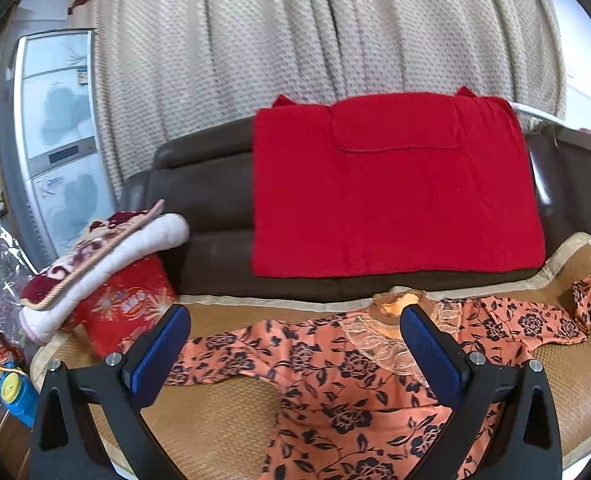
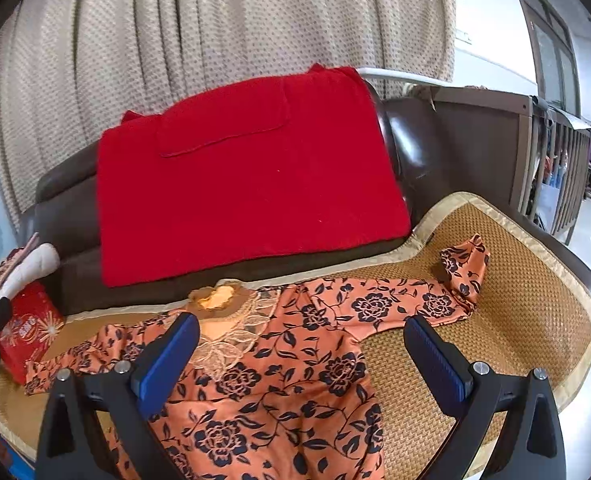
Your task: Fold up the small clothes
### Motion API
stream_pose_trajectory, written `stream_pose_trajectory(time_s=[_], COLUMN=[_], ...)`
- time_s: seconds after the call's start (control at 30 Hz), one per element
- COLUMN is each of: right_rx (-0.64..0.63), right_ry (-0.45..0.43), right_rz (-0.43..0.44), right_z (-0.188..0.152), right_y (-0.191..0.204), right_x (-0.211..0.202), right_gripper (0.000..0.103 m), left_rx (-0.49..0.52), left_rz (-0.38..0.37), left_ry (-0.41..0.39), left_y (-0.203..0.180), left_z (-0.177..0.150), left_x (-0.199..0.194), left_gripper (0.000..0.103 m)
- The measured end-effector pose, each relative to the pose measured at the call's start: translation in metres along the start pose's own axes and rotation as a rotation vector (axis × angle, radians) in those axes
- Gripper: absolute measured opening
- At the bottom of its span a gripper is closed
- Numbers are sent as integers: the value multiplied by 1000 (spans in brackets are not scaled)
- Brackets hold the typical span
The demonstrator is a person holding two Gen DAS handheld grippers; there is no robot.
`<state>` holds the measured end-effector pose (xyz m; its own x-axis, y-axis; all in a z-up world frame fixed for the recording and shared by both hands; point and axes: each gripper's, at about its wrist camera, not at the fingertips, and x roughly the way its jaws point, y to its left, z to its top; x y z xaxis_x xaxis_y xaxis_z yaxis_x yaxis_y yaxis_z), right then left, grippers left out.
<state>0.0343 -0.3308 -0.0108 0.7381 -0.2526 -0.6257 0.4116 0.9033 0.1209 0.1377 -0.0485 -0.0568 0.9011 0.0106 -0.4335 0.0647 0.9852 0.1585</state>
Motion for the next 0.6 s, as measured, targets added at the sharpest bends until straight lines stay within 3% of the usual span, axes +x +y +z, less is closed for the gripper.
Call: stream_pose_trajectory(time_s=[0.3, 0.6], right_rx=[36, 64], right_ry=[30, 32], right_rz=[-24, -23], right_z=[-2, -5], right_y=[-24, -37], right_x=[26, 24], right_gripper=[103, 103], left_rx=[52, 57], left_rz=[-39, -31], left_ry=[4, -13], left_y=[-42, -43], left_z=[2, 2], left_x=[11, -4], left_gripper=[103, 103])
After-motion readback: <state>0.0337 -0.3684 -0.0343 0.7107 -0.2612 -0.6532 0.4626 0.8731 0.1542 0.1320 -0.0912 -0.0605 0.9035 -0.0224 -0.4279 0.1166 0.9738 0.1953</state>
